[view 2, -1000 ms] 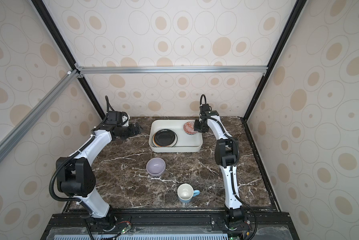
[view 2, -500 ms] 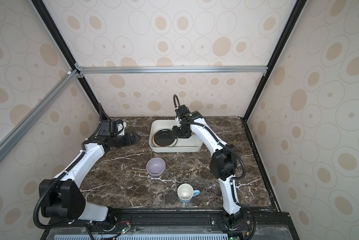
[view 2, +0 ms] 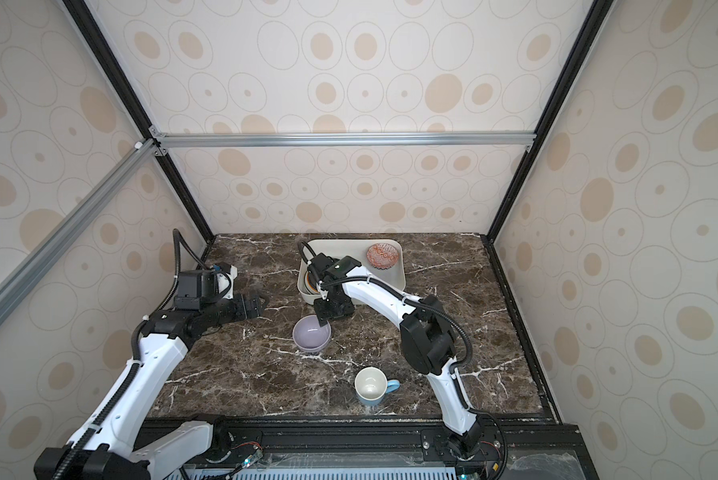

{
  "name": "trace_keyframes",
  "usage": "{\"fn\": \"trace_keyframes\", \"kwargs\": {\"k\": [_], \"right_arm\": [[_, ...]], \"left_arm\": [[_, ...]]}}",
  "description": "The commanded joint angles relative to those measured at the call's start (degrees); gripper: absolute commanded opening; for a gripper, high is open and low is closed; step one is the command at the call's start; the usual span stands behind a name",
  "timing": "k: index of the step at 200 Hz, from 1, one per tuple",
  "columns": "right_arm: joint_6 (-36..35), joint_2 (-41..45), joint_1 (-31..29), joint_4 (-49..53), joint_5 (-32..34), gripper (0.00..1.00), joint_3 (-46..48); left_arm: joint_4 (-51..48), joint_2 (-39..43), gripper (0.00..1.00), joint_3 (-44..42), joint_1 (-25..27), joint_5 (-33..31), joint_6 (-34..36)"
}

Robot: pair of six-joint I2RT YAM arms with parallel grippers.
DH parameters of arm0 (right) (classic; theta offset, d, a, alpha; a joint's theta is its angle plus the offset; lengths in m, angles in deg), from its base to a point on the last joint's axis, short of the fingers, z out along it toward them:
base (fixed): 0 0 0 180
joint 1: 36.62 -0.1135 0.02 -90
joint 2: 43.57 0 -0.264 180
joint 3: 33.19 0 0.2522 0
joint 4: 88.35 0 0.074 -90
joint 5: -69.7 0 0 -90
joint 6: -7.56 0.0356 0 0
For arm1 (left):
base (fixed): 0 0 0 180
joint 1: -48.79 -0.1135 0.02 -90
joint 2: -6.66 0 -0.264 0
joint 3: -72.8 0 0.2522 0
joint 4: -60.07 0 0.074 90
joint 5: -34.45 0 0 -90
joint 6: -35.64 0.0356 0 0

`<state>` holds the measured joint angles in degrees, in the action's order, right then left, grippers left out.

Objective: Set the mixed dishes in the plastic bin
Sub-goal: 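Move the right gripper to the lavender bowl and grip its rim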

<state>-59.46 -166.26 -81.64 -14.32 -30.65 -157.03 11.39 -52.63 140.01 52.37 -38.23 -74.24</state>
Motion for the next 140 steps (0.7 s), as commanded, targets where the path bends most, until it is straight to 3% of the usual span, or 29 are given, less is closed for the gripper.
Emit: {"fn": "trace_keyframes", "kwargs": {"k": [1, 74, 114, 140], "right_arm": [[0.73, -0.55, 0.08, 0.14, 0.58, 0.55, 1.22], [-0.08, -5.79, -0.51, -1.20, -2.64, 0.39, -0.50], [-1.09, -7.29, -0.57, -0.59, -2.68, 0.14, -1.98], [-2.47, -7.15, -0.51, 1.62, -1.63, 0.04, -4.34]], "left_arm": [[-3.28, 2.23, 0.99, -1.75, -0.46, -1.19, 0.78], [-2.47, 6.21, 0.99, -4.97, -0.49, -1.04, -2.16], [-0.88, 4.56, 0.99, -3.97, -0.47, -0.89, -2.84], [0.28, 1.82, 0.99, -2.04, -0.45, -0.35, -3.06]]}}
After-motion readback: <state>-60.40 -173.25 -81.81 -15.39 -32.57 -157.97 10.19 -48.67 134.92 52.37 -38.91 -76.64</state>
